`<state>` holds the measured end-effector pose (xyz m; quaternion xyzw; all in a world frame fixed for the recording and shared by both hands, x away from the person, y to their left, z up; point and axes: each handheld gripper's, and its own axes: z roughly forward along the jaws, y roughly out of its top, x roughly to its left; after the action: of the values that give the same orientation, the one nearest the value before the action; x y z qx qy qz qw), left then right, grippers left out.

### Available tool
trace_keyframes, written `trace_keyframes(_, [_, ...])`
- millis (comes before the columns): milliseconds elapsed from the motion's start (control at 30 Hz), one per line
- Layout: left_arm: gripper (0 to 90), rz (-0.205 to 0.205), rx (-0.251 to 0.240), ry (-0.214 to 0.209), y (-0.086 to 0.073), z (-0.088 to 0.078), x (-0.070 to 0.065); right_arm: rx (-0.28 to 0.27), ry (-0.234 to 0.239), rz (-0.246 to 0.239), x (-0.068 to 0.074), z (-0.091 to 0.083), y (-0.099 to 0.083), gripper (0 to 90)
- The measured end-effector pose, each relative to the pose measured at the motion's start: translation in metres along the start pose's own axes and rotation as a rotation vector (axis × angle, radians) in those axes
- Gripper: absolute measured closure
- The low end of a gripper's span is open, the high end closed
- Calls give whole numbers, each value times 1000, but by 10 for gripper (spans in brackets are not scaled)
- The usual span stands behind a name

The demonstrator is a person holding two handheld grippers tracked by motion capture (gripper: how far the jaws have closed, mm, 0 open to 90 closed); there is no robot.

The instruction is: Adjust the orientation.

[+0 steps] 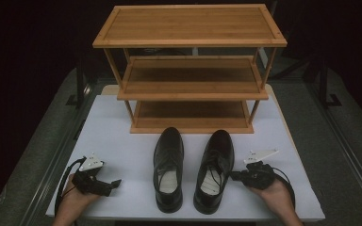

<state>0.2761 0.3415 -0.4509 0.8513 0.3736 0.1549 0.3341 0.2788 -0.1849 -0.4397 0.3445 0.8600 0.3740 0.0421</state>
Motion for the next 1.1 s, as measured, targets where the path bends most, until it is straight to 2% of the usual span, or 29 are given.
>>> trace_keyframes(400, [0, -1, -1, -1, 0, 0, 0, 20, 18, -43, 2, 23, 27, 900])
trace_keyframes(667, [0, -1, 0, -1, 0, 0, 0, 25, 24, -67, 4, 31, 35, 899])
trace_keyframes(967, [0, 1, 0, 0, 0, 0, 0, 21, 31, -49, 4, 31, 34, 897])
trace_keyframes(1100, [0, 0, -1, -1, 0, 0, 0, 8, 12, -25, 1, 26, 33, 794])
